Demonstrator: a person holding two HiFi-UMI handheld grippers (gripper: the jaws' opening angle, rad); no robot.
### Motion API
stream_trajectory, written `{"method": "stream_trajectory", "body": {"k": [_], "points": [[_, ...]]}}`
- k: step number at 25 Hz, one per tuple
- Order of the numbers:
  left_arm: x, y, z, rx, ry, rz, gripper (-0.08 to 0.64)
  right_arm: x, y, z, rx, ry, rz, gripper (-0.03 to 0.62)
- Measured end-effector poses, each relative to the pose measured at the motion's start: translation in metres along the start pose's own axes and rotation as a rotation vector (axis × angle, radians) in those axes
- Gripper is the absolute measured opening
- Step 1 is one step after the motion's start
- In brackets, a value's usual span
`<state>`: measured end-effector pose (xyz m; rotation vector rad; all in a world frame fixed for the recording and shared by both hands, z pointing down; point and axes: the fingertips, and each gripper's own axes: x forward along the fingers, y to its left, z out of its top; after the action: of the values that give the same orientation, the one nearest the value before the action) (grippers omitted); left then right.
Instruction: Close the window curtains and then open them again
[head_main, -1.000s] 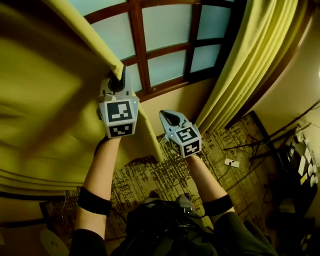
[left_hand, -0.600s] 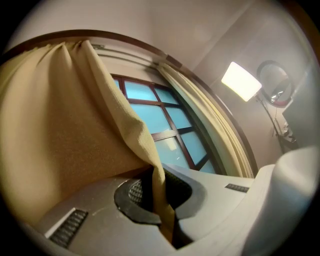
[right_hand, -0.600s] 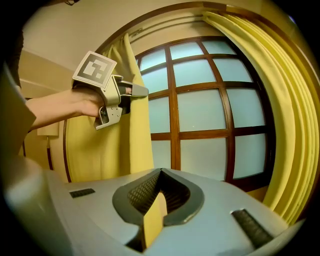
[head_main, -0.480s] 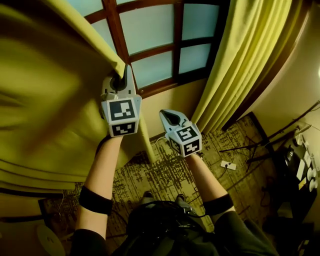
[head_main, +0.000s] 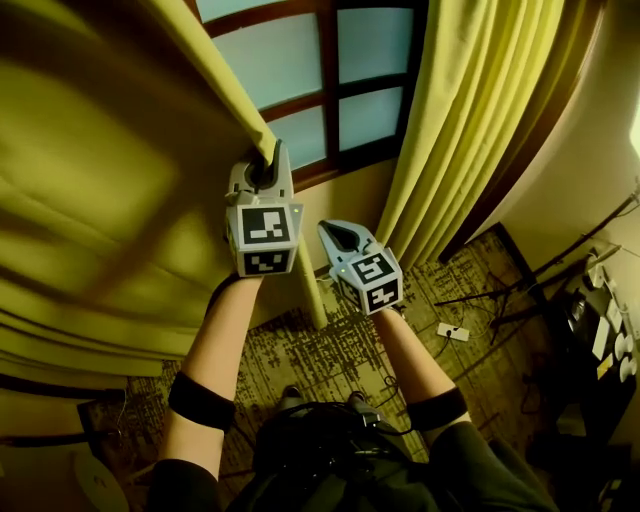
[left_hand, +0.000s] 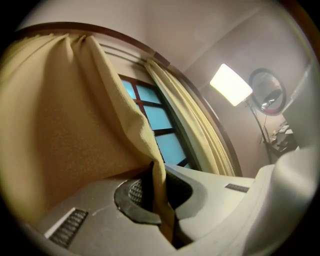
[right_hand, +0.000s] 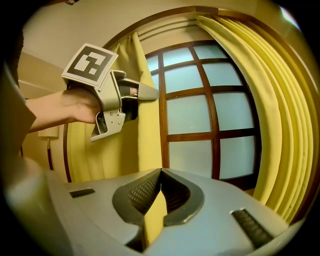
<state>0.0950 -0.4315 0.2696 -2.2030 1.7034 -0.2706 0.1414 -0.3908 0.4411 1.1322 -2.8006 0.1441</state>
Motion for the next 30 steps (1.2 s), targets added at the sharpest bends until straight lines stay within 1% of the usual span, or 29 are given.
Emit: {"method": "stream_trajectory", "body": {"k": [3, 13, 16, 21, 22, 23, 24, 26, 27, 30], "points": [[-0.002, -0.002, 0.0, -0.006, 0.009, 0.003, 0.0, -0.003, -0.004, 0.0, 0.01, -0.009, 0.002, 0.0], [-0.026, 0.008, -0.017, -0.028, 0.071, 0.055, 0.0, -0.01, 0.012, 0.006, -0.012, -0.018, 0.074, 0.0], [-0.037, 0.013, -0.022, -0.045, 0.088, 0.083, 0.0, -0.015, 0.015, 0.006, -0.019, -0.023, 0.088, 0.0], [-0.066, 0.024, -0.031, -0.067, 0.116, 0.152, 0.008, -0.029, 0.026, 0.004, -0.017, -0.025, 0.125, 0.0], [-0.072, 0.025, -0.036, -0.066, 0.13, 0.158, 0.021, -0.031, 0.028, 0.002, -0.013, -0.023, 0.132, 0.0], [-0.077, 0.025, -0.043, -0.066, 0.148, 0.158, 0.052, -0.033, 0.03, 0.0, -0.008, -0.022, 0.139, 0.0], [-0.084, 0.025, -0.053, -0.071, 0.17, 0.153, 0.094, -0.034, 0.032, -0.004, -0.001, -0.019, 0.147, 0.0], [-0.101, 0.024, -0.086, -0.098, 0.234, 0.149, 0.21, -0.036, 0.039, -0.013, 0.016, -0.01, 0.165, 0.0], [-0.113, 0.024, -0.105, -0.125, 0.268, 0.155, 0.227, -0.037, 0.043, -0.019, 0.022, -0.002, 0.175, 0.0], [-0.157, 0.028, -0.152, -0.227, 0.347, 0.2, 0.231, -0.04, 0.057, -0.036, 0.03, 0.022, 0.197, 0.0]]}}
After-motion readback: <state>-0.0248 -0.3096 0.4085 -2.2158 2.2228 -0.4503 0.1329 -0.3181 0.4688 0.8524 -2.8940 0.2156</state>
